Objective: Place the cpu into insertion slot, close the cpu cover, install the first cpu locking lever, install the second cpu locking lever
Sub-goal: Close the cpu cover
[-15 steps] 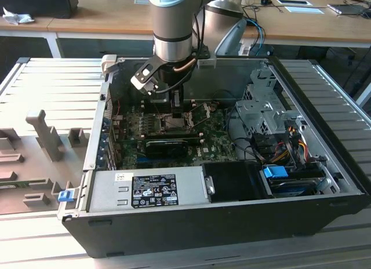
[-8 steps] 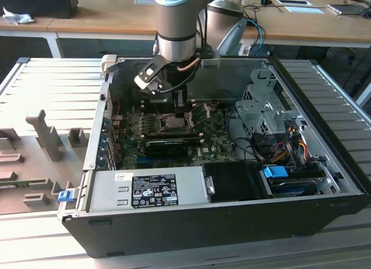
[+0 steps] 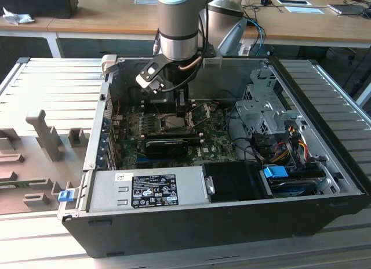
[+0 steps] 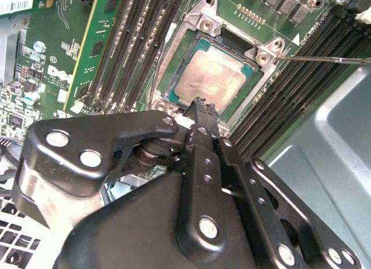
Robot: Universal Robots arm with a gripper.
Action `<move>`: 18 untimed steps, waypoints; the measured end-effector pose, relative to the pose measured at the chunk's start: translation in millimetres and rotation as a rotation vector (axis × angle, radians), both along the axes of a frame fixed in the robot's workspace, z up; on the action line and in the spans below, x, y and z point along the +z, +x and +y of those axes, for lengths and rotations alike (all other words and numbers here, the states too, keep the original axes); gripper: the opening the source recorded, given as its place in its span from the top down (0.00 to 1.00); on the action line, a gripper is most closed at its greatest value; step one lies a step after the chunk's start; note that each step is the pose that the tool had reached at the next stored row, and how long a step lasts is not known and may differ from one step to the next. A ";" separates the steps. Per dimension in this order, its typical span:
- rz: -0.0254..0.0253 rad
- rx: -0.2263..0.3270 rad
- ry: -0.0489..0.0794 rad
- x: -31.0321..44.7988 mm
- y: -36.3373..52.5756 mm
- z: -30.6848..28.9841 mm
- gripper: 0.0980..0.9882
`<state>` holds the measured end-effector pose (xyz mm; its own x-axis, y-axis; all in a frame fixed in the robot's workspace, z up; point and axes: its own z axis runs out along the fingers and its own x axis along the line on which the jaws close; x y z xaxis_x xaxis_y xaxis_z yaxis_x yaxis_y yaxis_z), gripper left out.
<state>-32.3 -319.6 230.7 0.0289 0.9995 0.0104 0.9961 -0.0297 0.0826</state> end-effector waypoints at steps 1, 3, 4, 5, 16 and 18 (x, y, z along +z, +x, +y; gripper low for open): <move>0.0001 0.000 0.000 0.6 0.0 0.0 0.99; 0.0002 0.000 0.000 1.8 0.0 -0.1 0.99; 0.0001 0.000 0.000 2.2 0.0 0.0 0.99; 0.0003 0.000 -0.001 3.2 -0.1 -0.1 0.99; 0.0003 0.000 -0.001 6.4 6.6 0.0 0.99; 0.0002 0.000 -0.001 8.2 6.7 0.0 0.99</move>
